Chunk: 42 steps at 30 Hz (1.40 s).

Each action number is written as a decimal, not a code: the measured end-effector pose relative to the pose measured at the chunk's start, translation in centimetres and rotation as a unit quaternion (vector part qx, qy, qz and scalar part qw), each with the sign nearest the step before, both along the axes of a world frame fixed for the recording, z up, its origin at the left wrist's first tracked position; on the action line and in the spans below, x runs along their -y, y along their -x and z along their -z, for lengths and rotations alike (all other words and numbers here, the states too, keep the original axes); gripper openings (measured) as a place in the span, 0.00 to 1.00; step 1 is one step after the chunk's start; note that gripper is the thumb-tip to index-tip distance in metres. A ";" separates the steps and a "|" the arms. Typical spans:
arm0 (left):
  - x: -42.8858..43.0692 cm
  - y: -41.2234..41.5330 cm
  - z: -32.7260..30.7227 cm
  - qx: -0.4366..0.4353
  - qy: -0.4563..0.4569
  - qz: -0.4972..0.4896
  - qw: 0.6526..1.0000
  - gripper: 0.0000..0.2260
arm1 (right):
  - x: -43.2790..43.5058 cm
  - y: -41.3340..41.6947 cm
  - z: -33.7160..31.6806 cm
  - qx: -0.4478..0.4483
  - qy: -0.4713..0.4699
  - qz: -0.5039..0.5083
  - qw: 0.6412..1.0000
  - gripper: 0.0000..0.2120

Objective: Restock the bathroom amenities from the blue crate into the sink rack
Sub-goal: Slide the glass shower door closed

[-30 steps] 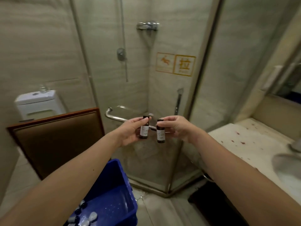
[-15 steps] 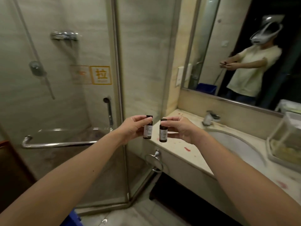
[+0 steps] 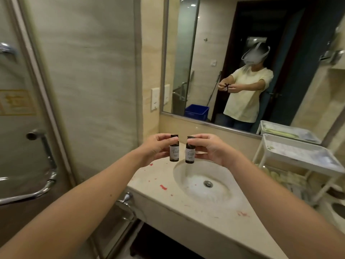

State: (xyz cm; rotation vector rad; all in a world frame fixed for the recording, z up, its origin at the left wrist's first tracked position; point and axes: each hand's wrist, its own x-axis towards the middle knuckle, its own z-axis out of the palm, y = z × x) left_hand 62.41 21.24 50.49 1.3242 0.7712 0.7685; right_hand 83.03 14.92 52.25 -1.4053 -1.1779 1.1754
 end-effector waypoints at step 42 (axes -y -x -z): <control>-8.5 -45.5 1.5 -0.063 -0.071 0.376 0.922 0.13 | 4.6 -36.3 1.9 -0.088 -0.005 0.341 0.936 0.19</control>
